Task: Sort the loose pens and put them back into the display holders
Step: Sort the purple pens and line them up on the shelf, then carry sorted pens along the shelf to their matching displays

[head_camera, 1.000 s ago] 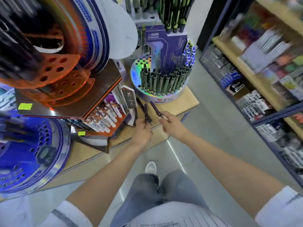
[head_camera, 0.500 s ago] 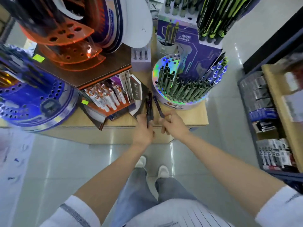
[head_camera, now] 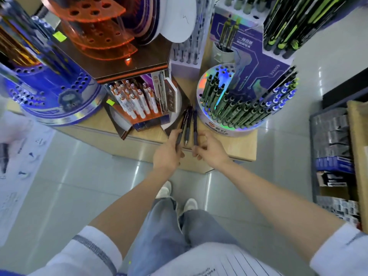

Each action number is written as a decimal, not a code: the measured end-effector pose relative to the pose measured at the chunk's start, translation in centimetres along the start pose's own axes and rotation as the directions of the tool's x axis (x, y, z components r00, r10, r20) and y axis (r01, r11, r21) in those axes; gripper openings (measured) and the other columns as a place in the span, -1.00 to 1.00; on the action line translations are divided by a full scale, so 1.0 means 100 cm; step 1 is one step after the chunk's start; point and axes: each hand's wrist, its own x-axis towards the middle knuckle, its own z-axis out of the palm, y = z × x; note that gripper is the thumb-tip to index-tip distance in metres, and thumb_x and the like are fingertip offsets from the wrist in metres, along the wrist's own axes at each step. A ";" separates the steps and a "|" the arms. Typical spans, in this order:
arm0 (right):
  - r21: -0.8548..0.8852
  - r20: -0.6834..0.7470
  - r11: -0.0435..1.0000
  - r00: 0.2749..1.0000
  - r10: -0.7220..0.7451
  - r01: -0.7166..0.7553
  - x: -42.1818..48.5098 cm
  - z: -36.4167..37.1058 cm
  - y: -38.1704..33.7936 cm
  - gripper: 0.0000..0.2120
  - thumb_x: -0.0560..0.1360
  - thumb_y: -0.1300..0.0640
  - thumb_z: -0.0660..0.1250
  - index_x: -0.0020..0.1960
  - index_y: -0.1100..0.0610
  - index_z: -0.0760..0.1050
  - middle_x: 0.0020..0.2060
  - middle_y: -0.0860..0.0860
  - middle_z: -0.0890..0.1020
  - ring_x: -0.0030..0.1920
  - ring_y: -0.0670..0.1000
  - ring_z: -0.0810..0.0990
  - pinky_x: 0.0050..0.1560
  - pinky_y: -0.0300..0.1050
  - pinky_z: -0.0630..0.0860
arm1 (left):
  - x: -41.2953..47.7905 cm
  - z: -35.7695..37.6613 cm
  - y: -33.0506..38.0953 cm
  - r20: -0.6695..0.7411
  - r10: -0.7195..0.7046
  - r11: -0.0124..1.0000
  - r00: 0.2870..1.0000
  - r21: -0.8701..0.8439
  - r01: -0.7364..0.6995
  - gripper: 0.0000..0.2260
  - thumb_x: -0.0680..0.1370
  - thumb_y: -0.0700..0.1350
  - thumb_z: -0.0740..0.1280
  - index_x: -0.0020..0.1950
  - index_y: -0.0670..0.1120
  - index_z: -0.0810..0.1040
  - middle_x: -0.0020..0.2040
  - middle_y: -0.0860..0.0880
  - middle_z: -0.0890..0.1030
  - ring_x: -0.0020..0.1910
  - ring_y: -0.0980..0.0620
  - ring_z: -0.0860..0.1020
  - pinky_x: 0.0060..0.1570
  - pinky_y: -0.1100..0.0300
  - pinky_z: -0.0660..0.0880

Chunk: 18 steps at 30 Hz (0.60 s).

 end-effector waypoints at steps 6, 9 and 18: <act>-0.060 0.011 0.998 0.999 -0.037 0.037 -0.004 -0.002 -0.001 -0.48 0.47 0.26 0.37 0.36 0.07 0.25 -0.35 0.12 0.66 -0.50 -0.01 0.53 -0.29 -0.08 0.55 | 0.000 -0.001 -0.014 0.051 0.038 0.999 0.998 0.031 -0.040 -0.54 0.59 -0.06 0.23 0.42 0.24 0.16 -0.21 -0.02 0.66 -0.38 -0.02 0.63 -0.23 -0.02 0.61; -0.158 0.021 0.986 0.999 -0.039 0.042 -0.003 -0.005 0.002 -0.39 0.45 0.22 0.40 0.42 0.09 0.22 -0.32 0.10 0.67 -0.41 0.06 0.60 -0.18 -0.07 0.56 | -0.002 0.000 -0.017 0.058 0.077 0.990 0.995 0.116 -0.083 -0.39 0.58 -0.06 0.25 0.53 0.22 0.02 -0.09 -0.09 0.63 -0.20 -0.12 0.62 -0.10 -0.04 0.57; -0.121 -0.137 0.960 0.953 -0.270 0.254 -0.024 0.010 -0.023 -0.85 0.49 0.19 0.36 0.06 0.11 0.49 -0.39 -0.03 0.57 -0.39 -0.06 0.45 -0.19 -0.05 0.44 | -0.043 -0.025 -0.024 -0.232 0.175 0.971 0.957 0.200 -0.129 -0.76 0.57 -0.09 0.27 0.23 -0.07 0.43 -0.05 -0.01 0.50 -0.26 -0.02 0.51 -0.33 0.16 0.32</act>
